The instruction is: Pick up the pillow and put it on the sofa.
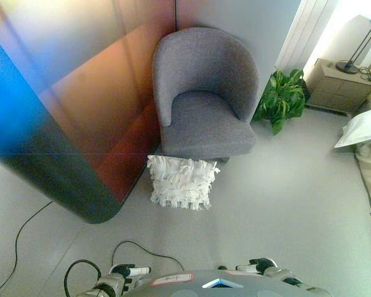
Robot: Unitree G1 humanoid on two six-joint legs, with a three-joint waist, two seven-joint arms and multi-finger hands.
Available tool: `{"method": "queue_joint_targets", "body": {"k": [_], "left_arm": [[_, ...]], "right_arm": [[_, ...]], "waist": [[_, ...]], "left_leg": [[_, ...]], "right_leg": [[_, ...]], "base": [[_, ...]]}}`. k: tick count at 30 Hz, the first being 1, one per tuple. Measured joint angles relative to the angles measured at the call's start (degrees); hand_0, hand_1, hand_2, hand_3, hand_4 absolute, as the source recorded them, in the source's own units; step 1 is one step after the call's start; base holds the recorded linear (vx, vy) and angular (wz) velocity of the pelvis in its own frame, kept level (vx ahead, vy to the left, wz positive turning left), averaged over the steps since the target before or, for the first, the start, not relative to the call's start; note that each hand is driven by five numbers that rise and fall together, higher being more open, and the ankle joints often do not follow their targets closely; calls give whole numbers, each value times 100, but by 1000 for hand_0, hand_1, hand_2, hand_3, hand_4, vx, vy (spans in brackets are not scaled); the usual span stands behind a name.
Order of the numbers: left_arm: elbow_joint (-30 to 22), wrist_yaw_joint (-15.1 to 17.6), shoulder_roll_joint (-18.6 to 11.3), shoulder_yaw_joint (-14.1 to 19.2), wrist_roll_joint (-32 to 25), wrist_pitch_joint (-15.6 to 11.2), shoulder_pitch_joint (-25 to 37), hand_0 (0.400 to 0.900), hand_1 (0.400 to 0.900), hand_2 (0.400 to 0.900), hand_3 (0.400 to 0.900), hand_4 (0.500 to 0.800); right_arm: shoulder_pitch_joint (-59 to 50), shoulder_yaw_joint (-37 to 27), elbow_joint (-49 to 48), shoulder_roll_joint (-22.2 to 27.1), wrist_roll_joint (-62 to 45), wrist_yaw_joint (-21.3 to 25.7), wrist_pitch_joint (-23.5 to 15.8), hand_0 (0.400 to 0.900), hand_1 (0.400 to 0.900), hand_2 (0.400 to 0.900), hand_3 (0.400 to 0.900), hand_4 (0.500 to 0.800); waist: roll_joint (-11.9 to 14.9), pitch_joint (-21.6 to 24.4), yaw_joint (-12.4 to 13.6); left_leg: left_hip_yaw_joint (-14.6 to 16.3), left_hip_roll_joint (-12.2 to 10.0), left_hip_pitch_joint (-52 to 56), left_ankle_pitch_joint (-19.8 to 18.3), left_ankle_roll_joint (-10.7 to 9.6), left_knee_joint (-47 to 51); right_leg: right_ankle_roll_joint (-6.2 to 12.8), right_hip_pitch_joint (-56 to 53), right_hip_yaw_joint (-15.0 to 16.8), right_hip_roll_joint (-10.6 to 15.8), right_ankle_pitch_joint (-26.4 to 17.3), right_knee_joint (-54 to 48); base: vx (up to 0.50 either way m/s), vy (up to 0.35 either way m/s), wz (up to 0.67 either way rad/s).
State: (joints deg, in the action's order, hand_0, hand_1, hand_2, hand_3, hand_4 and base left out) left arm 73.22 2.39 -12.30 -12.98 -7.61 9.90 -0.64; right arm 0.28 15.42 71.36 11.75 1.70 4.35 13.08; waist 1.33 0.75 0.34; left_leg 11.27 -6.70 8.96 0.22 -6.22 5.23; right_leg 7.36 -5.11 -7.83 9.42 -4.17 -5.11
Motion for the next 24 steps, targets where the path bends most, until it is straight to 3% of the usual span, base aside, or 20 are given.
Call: {"method": "queue_joint_targets", "body": {"k": [24], "left_arm": [[5,4,4,0,-62,-23,-9,900,900,900,900,800]], "right_arm": [[16,2,23,8,26,1,-76,900,900,900,900,800]], "waist": [[-47,-22,1]], "left_leg": [[-51,-1,-8,8,-11,0]], "right_leg": [[1,-31,-50,8,3,-4]], "base": [[3,-2,1]]}}
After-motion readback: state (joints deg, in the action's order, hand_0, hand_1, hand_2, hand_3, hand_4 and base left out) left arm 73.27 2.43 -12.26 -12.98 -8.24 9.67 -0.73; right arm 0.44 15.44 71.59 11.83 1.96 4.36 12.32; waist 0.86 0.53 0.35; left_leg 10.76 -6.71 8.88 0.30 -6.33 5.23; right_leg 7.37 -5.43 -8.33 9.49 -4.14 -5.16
